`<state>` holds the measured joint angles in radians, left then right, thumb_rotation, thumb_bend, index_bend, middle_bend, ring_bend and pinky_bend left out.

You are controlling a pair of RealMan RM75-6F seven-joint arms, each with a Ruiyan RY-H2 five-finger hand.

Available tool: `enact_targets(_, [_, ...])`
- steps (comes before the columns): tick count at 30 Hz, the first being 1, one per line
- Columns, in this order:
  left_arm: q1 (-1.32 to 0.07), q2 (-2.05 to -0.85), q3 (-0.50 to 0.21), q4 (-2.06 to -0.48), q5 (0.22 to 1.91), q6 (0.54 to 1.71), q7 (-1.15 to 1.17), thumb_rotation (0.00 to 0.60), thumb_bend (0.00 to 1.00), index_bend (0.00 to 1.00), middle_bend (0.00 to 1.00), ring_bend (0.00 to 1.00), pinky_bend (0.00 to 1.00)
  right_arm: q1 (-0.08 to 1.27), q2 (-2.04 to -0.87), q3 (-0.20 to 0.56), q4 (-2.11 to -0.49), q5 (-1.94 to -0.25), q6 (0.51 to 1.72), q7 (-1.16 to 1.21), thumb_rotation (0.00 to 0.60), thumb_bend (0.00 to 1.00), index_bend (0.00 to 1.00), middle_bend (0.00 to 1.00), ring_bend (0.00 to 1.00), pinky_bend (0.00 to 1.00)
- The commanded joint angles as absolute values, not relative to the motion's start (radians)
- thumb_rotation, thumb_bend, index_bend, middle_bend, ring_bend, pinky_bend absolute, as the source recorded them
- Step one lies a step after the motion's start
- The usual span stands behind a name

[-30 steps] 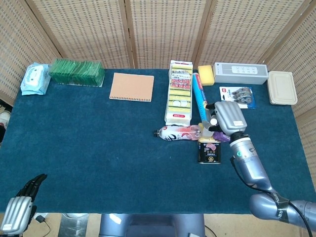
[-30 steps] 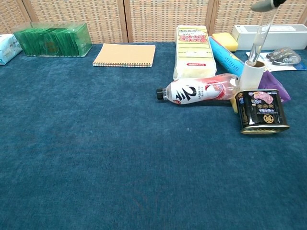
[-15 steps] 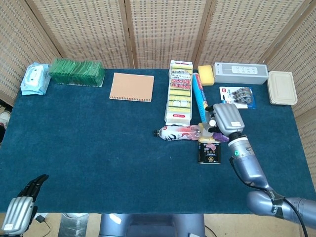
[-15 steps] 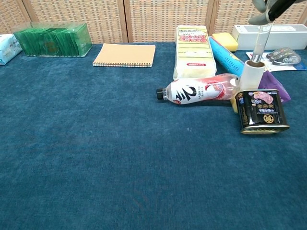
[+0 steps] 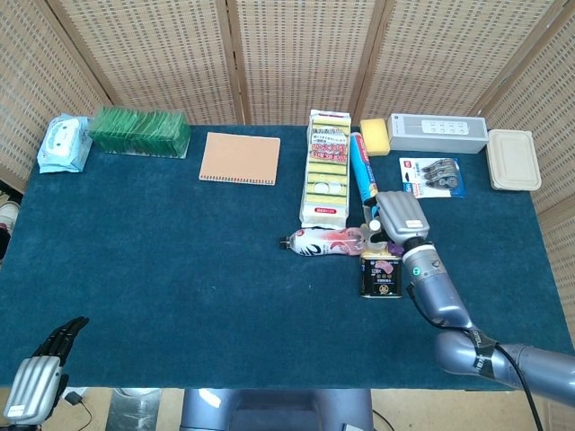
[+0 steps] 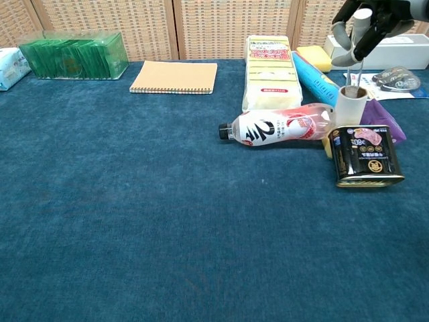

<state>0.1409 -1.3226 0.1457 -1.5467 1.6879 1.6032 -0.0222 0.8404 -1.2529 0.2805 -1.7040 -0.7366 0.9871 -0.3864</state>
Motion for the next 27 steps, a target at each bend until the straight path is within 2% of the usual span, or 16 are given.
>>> enact_targets(1, [0.141,-1.323,0.146,-1.545,1.687,1.603,-0.025,0.600,0.20,0.10,0.14,0.15,0.31,0.846,-1.261,0.277,-1.694,-0.733,0.986,-0.390,0.600,0.33,0.79,0.97,1.00,0.97])
enact_targets(7, [0.142,-1.324,0.146,-1.538,1.686,1.604,-0.034,0.600,0.20,0.10,0.14,0.15,0.31,0.849,-1.276,0.275,-1.670,-0.737,0.988,-0.382,0.600,0.31,0.76,0.95,1.00,0.94])
enact_targets(10, [0.141,-1.324,0.149,-1.541,1.693,1.606,-0.036,0.600,0.20,0.10,0.14,0.15,0.31,0.849,-1.282,0.272,-1.641,-0.743,0.966,-0.361,0.600,0.31,0.75,0.90,0.98,0.89])
enact_targets(14, [0.140,-1.324,0.150,-1.543,1.697,1.607,-0.034,0.600,0.20,0.10,0.14,0.15,0.31,0.844,-1.292,0.269,-1.605,-0.757,0.946,-0.328,0.600,0.31,0.71,0.82,0.90,0.82])
enact_targets(19, [0.140,-1.323,0.148,-1.544,1.691,1.604,-0.031,0.600,0.20,0.10,0.14,0.15,0.31,0.835,-1.295,0.262,-1.584,-0.781,0.939,-0.303,0.600,0.31,0.69,0.77,0.83,0.77])
enact_targets(22, [0.140,-1.323,0.150,-1.546,1.695,1.603,-0.031,0.600,0.20,0.10,0.14,0.15,0.31,0.831,-1.297,0.258,-1.577,-0.792,0.940,-0.298,0.600,0.31,0.66,0.73,0.77,0.71])
enact_targets(27, [0.141,-1.322,0.151,-1.546,1.695,1.606,-0.030,0.600,0.20,0.10,0.14,0.15,0.31,0.824,-1.288,0.250,-1.583,-0.807,0.938,-0.298,0.600,0.31,0.56,0.59,0.62,0.57])
